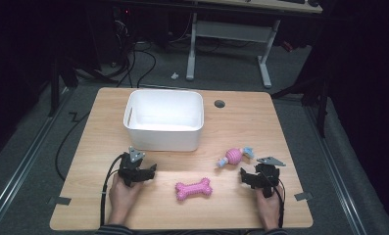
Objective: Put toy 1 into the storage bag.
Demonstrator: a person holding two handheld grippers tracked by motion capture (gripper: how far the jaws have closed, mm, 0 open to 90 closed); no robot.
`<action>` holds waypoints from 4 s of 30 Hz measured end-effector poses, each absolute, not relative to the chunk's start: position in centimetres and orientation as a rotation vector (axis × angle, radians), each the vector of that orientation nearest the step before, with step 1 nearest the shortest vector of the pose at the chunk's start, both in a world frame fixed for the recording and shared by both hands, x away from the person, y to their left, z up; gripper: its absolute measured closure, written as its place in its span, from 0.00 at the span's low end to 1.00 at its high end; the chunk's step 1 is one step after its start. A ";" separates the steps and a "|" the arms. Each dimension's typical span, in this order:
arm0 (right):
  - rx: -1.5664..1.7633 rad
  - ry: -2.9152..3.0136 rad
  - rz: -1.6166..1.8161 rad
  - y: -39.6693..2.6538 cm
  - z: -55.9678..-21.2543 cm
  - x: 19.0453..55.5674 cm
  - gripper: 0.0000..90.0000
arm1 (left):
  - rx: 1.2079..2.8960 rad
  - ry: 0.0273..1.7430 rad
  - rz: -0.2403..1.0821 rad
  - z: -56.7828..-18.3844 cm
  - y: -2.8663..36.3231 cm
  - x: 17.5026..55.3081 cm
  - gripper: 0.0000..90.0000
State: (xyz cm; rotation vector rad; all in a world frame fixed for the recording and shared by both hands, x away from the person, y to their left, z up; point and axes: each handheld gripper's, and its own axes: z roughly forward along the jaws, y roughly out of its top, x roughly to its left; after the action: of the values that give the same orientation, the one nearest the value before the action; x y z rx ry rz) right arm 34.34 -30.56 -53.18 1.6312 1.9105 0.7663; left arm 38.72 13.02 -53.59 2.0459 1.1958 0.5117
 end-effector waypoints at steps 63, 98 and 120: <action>1.648 1.887 0.761 -30.3 -53.2 34.1 0.15 | 2.034 1.073 0.441 -50.2 13.7 36.8 0.26; 1.648 1.887 0.761 -30.3 -53.2 34.1 0.15 | 2.145 0.765 0.247 -48.5 7.9 33.6 0.18; 1.649 1.886 0.760 -30.3 -53.2 34.1 0.15 | 2.268 0.676 0.165 -50.8 4.7 32.6 0.18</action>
State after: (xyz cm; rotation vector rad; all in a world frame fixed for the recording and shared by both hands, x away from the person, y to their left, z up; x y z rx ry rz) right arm 34.08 -30.26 -53.16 1.6486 1.8856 0.7601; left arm 32.63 4.75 -50.77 2.2678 0.6763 0.1652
